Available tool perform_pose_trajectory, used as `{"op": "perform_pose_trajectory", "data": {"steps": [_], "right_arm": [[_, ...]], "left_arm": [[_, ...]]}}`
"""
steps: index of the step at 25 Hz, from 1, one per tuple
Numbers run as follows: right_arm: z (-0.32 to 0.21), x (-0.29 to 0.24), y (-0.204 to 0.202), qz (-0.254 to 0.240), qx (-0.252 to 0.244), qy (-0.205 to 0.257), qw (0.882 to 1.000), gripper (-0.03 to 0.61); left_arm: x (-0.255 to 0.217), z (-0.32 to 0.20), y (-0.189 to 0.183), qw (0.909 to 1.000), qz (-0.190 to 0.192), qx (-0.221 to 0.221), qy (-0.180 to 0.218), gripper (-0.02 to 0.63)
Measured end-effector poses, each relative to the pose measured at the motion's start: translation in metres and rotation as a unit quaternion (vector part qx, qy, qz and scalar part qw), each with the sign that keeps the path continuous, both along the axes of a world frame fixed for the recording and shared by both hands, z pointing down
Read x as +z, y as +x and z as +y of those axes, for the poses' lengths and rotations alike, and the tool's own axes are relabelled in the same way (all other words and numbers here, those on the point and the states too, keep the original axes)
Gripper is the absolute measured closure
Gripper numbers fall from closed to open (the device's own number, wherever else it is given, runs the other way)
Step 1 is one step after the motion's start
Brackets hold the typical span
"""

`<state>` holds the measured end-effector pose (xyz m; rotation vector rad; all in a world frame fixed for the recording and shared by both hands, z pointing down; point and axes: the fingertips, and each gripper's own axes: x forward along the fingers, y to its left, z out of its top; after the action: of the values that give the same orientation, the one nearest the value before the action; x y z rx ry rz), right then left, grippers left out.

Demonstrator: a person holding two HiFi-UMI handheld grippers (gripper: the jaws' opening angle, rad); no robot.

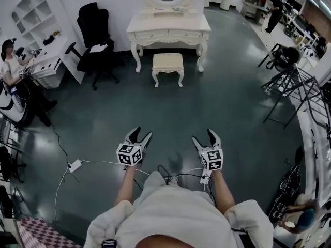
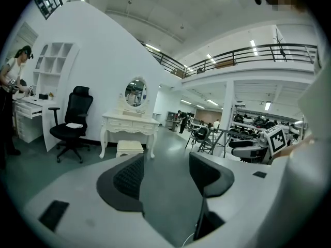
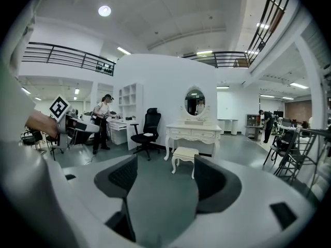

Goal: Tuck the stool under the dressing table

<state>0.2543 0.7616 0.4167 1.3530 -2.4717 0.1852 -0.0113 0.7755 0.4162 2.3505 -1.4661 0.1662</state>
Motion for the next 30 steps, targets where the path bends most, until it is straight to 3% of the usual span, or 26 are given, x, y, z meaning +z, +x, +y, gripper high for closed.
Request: {"op": "perform_pose_trajectory", "data": {"steps": [15, 30], "right_arm": [[-0.066, 0.013, -0.011, 0.008, -0.007, 0.001, 1.0, 0.258], [-0.198, 0.026, -0.018, 0.022, 0.019, -0.015, 0.999, 0.265]], "left_arm": [[0.014, -0.058, -0.015, 0.9999, -0.001, -0.015, -0.002, 0.362], [0.036, -0.203, -0.024, 0.9997, 0.011, 0.001, -0.022, 0.362]]}}
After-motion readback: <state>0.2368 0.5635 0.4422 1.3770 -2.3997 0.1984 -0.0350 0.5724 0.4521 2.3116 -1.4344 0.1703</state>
